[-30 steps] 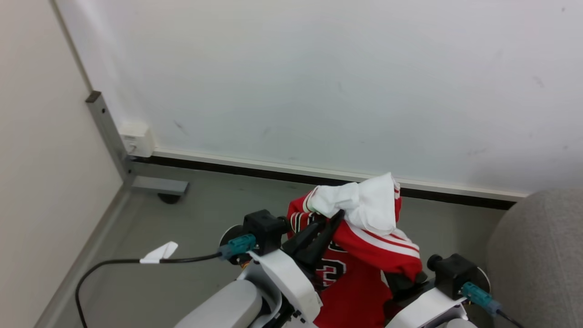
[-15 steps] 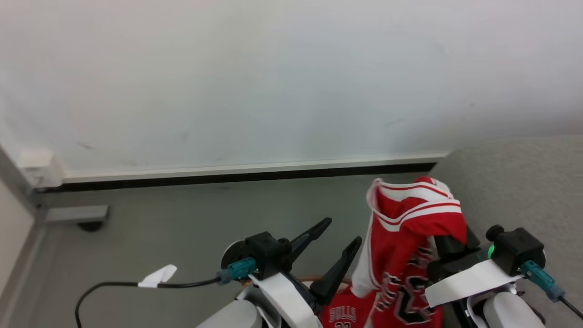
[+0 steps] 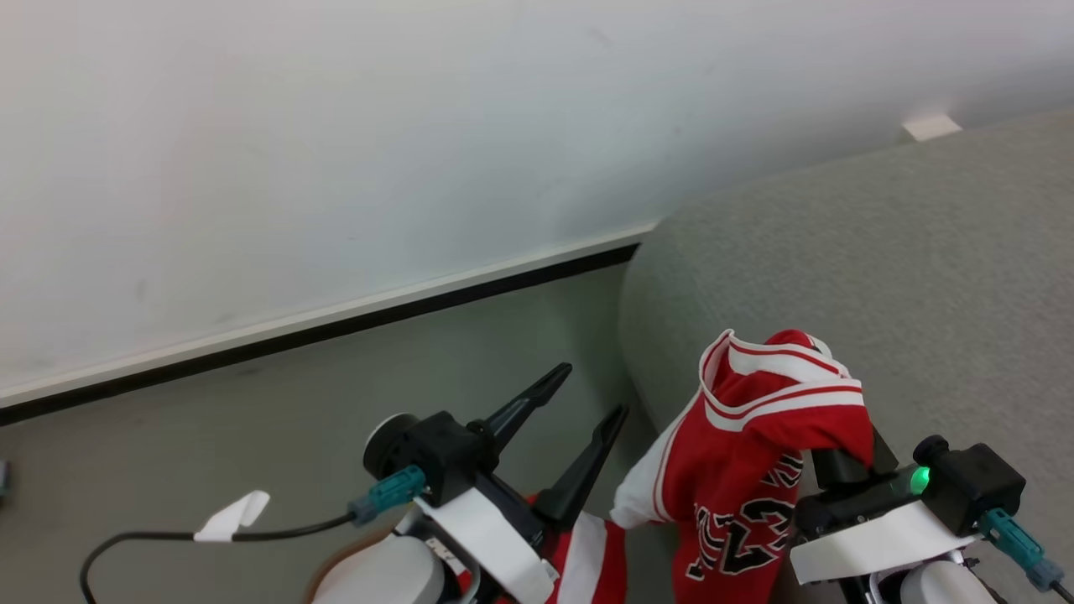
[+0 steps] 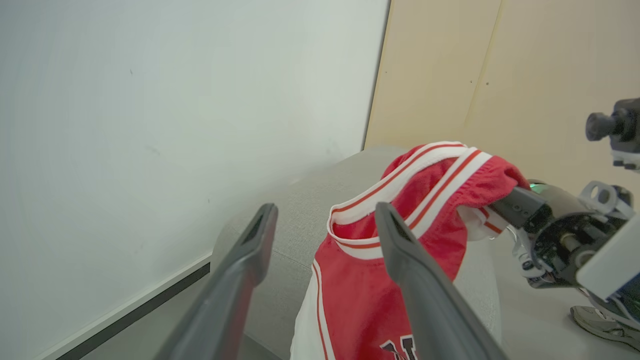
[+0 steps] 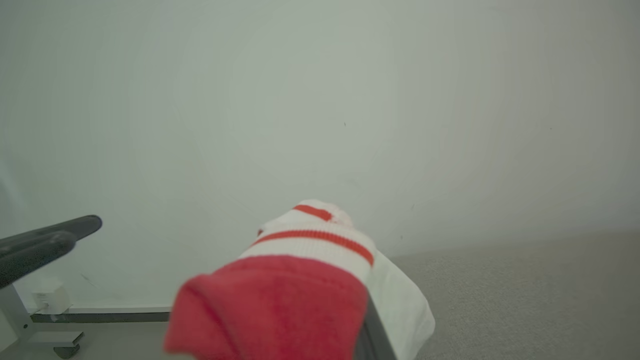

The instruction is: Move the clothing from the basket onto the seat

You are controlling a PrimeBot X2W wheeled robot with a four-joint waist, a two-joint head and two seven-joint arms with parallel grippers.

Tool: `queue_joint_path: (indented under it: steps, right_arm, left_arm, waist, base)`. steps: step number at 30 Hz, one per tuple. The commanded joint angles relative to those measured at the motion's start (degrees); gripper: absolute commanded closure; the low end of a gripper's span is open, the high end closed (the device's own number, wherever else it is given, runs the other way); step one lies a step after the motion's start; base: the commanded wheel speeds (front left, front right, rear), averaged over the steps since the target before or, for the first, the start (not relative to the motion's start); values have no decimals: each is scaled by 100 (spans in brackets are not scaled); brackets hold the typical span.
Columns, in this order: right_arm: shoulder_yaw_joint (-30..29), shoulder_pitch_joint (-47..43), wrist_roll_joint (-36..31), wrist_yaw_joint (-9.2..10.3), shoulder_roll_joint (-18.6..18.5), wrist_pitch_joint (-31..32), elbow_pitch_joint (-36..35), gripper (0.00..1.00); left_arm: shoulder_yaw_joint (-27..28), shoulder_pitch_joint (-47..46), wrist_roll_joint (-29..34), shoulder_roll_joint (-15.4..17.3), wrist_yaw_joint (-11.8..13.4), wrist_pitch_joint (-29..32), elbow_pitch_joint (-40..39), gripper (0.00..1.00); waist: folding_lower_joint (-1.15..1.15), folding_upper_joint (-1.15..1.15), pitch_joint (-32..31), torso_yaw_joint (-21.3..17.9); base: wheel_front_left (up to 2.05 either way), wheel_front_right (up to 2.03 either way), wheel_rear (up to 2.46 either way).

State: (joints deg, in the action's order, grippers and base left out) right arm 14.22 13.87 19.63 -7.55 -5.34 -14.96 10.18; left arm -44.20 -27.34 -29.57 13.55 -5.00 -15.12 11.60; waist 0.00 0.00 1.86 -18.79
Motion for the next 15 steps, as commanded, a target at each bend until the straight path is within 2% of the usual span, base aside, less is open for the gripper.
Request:
queue_joint_path:
  steps: [1,7,15]
  right_arm:
    - [-24,-76,-43,12,24,-11,-74,100]
    - [58,-130,-51,12,104,-11,-191,100]
    - [19,41,-131,12,87,-11,-228,100]
  left_arm:
    - [33,117,78,40,-29,-2,-2,0]
    - [124,207,220,43,-86,-2,29,0]
    - [195,215,326,-14,-143,-3,33,0]
  waist:
    - [0,0,135,-321]
    - [0,0,246,-619]
    - [0,0,372,-657]
  base:
    - [0,0,0]
    - [0,0,0]
    - [0,0,0]
